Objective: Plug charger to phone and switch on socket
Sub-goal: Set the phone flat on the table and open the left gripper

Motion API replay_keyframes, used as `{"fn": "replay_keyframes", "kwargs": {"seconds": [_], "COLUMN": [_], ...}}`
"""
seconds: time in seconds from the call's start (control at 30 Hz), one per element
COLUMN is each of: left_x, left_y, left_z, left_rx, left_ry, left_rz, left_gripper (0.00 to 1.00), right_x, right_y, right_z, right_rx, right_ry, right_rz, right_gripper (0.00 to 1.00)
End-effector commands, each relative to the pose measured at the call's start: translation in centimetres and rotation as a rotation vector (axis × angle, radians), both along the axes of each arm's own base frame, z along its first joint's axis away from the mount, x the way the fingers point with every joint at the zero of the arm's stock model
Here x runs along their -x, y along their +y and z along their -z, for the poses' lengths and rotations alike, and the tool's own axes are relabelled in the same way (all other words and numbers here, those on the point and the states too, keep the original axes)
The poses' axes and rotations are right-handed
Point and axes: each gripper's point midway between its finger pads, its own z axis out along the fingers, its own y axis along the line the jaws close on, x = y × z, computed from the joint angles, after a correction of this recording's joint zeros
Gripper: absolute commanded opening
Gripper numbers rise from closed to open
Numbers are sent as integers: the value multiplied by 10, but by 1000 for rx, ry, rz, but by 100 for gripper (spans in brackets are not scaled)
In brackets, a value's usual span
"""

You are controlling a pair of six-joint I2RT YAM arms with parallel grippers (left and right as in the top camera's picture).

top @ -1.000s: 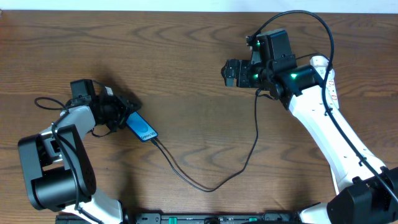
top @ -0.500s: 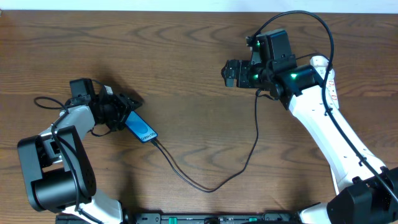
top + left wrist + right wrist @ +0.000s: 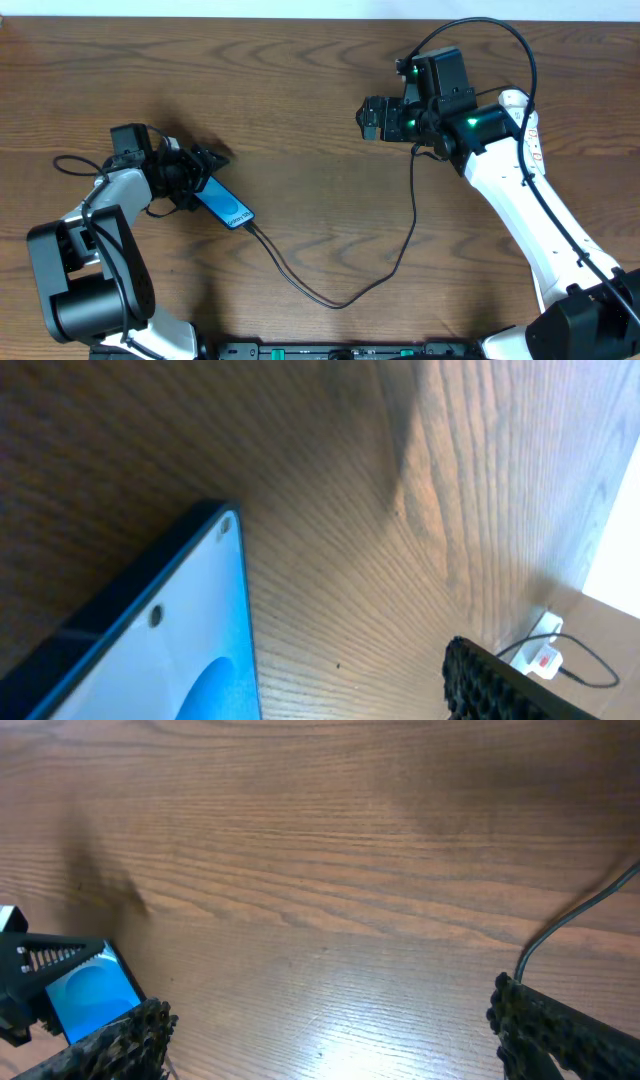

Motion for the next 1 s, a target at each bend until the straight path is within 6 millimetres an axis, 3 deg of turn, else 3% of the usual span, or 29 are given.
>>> {"fn": "replay_keyframes", "kwargs": {"seconds": [0.0,0.17,0.23,0.97], "left_x": [12,12,13,27], "left_y": [14,13,13,18], "left_z": [20,20,20,28], "left_rx": [-72,-71,-71,-108], "left_ry": [95,99,102,173], "left_rz": [-65,-65,-65,-77], "left_gripper": [80,81,90,94], "right_x": [1,1,1,1], "right_y": [0,0,0,0], "right_z": [-7,-8,-8,-8], "right_rx": [7,7,7,7], "right_ry": [-24,-25,-25,-25], "right_rz": [-11,-11,-11,-11], "right_gripper": [99,99,99,99]}}
